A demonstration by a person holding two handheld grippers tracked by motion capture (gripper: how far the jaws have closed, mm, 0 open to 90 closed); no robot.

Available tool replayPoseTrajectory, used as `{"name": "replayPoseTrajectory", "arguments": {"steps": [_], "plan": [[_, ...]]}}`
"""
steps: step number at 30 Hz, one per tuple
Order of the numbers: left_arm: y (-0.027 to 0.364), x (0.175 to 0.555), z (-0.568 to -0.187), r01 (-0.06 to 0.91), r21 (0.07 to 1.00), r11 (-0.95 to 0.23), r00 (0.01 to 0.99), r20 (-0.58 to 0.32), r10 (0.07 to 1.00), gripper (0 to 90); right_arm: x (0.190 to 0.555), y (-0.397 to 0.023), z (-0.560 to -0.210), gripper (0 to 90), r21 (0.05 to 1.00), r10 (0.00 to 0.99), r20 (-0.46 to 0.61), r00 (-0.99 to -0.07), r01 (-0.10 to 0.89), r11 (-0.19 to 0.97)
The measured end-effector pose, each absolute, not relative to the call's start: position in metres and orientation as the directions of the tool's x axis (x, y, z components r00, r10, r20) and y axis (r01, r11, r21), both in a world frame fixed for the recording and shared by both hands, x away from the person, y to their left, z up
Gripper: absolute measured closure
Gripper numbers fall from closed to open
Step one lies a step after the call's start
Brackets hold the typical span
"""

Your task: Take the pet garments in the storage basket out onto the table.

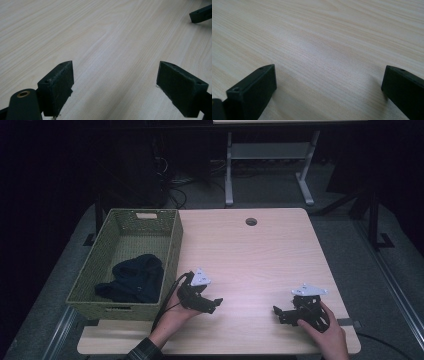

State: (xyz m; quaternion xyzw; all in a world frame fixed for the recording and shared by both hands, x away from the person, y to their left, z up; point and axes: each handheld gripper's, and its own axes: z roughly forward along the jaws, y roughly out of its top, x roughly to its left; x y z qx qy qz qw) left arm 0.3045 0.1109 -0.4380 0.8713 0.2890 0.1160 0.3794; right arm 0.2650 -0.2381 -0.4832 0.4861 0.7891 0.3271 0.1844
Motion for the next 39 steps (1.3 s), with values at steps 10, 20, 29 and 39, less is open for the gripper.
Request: {"name": "replayPoseTrajectory", "arguments": {"steps": [10, 20, 29, 39], "plan": [[0.111, 0.305, -0.428, 0.407, 0.738, -0.538, 0.812, -0.022, 0.584, 13.9, 0.265, -0.238, -0.483, 0.0, 0.696, 0.888, 0.027, -0.46, 0.646, 0.314], [0.11, 0.307, -0.421, 0.409, 0.732, -0.544, 0.816, -0.027, 0.577, 14.0, 0.265, -0.238, -0.483, 0.0, 0.695, 0.887, 0.027, -0.46, 0.646, 0.314], [0.108, 0.31, -0.411, 0.415, 0.732, -0.54, 0.818, -0.039, 0.575, 14.0, 0.265, -0.238, -0.483, 0.0, 0.696, 0.887, 0.028, -0.461, 0.646, 0.314], [0.109, 0.316, -0.395, 0.435, 0.723, -0.536, 0.818, -0.07, 0.57, 14.1, 0.265, -0.238, -0.483, 0.0, 0.696, 0.887, 0.029, -0.461, 0.646, 0.313]]}}
